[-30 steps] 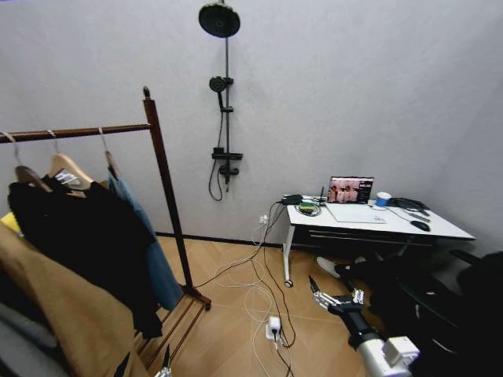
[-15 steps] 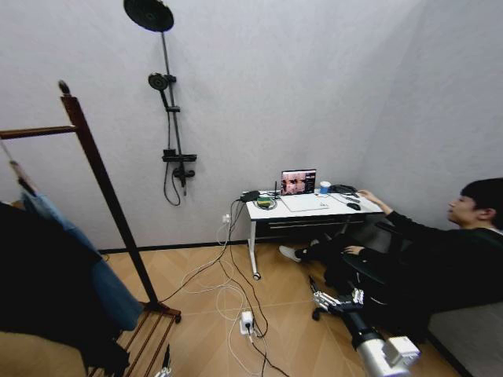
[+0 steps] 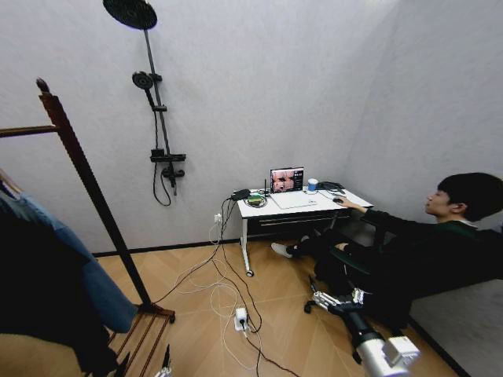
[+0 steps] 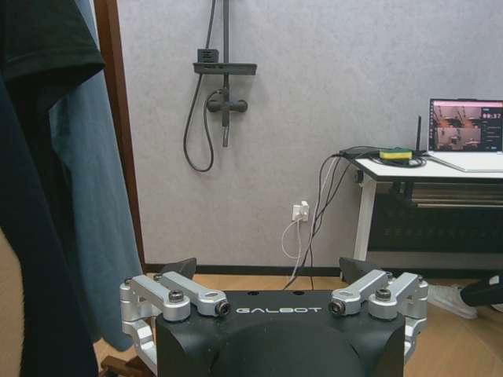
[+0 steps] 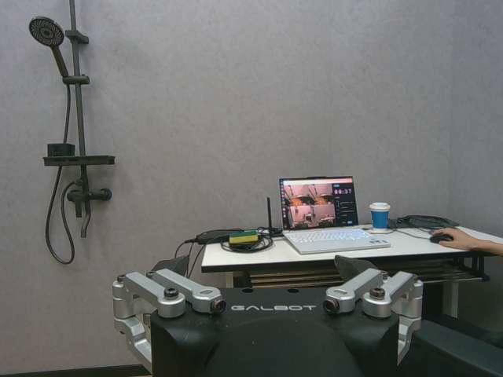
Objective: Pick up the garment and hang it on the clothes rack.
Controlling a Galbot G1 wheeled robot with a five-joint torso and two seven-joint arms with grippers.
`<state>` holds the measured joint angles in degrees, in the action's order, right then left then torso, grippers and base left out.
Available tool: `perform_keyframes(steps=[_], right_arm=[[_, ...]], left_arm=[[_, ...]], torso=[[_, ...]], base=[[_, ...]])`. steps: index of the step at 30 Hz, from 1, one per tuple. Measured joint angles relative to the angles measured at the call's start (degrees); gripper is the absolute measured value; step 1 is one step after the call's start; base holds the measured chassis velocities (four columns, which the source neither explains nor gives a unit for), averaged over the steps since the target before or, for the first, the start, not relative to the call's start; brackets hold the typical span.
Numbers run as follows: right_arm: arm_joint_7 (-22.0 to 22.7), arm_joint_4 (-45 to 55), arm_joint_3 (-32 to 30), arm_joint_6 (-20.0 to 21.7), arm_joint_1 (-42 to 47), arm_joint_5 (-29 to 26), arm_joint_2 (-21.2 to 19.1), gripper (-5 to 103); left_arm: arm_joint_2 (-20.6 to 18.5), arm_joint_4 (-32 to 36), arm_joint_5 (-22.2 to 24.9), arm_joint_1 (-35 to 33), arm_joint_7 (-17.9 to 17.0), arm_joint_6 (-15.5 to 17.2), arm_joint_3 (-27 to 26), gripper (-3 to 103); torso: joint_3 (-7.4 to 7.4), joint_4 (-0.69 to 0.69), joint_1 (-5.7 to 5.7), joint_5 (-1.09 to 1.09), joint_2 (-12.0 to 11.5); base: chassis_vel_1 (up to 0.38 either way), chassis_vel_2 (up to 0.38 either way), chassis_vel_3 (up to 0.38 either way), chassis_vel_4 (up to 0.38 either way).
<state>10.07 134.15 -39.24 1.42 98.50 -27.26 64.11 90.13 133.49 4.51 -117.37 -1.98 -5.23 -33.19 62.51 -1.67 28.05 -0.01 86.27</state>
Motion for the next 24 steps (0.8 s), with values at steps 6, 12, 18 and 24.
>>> perform_keyframes(steps=[6, 12, 18, 24], right_arm=[[0.0, 0.0, 0.0, 0.0, 0.0, 0.0, 0.0, 100], [0.0, 0.0, 0.0, 0.0, 0.0, 0.0, 0.0, 100], [0.0, 0.0, 0.0, 0.0, 0.0, 0.0, 0.0, 100], [0.0, 0.0, 0.0, 0.0, 0.0, 0.0, 0.0, 100]], left_arm=[[0.0, 0.0, 0.0, 0.0, 0.0, 0.0, 0.0, 100], [0.0, 0.0, 0.0, 0.0, 0.0, 0.0, 0.0, 100], [0.0, 0.0, 0.0, 0.0, 0.0, 0.0, 0.0, 100], [0.0, 0.0, 0.0, 0.0, 0.0, 0.0, 0.0, 100]], torso=[[0.0, 0.0, -0.02, 0.02, 0.0], [-0.01, -0.01, -0.03, 0.01, 0.0], [-0.01, 0.0, -0.03, -0.01, 0.0], [0.0, 0.0, -0.02, -0.02, 0.0]], base=[[0.189, -0.229, -0.176, 0.243], [0.238, -0.309, -0.215, 0.318], [0.281, -0.416, -0.277, 0.42], [0.275, -0.466, -0.268, 0.47]])
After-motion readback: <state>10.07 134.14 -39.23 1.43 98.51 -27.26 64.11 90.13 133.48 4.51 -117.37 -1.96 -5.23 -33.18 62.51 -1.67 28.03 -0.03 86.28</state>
